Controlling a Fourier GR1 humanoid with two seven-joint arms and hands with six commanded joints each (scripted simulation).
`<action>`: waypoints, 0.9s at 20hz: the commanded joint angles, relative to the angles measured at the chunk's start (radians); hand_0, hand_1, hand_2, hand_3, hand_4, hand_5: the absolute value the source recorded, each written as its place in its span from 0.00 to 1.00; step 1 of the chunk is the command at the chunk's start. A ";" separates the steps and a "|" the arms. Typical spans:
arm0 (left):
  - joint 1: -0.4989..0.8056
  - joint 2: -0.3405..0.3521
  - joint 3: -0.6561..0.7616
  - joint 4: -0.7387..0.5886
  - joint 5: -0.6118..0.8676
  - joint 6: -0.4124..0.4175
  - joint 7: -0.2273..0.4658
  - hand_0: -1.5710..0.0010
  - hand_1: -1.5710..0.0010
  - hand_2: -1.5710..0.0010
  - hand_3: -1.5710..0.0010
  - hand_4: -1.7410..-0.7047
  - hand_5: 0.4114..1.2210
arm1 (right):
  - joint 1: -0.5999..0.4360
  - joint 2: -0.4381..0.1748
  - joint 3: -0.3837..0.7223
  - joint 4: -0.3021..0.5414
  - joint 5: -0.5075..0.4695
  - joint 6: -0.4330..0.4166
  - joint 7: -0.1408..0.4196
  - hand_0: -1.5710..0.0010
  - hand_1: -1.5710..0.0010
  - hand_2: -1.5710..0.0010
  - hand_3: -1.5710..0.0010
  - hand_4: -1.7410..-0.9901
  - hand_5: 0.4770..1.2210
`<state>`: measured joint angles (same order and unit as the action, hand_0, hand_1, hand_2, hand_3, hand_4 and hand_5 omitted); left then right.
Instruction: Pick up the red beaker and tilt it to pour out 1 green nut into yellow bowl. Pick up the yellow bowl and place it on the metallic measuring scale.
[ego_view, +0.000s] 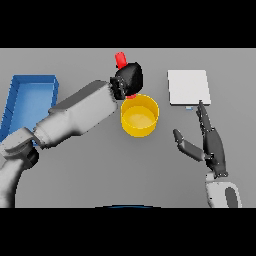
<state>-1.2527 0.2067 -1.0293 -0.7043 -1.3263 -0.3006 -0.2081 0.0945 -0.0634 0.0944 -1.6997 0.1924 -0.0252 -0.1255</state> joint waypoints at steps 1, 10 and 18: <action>-0.007 -0.002 -0.013 0.008 -0.015 0.011 -0.008 0.00 0.00 0.00 0.00 0.01 1.00 | 0.008 0.003 -0.001 -0.005 -0.007 0.002 0.005 1.00 1.00 1.00 1.00 0.81 0.14; -0.260 0.012 -0.047 0.065 -0.104 0.042 -0.093 0.00 0.00 0.00 0.00 0.01 1.00 | -0.003 0.005 0.000 -0.007 0.005 -0.010 0.007 1.00 1.00 1.00 1.00 0.81 0.12; -0.450 0.138 0.347 0.359 0.146 0.015 0.061 0.00 0.00 0.00 0.03 0.01 1.00 | -0.018 0.000 0.003 0.009 -0.024 0.023 -0.015 1.00 1.00 1.00 1.00 0.85 0.13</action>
<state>-1.7027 0.3472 -0.6821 -0.3451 -1.1817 -0.2862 -0.1428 0.0764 -0.0632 0.0968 -1.6911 0.1679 -0.0027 -0.1410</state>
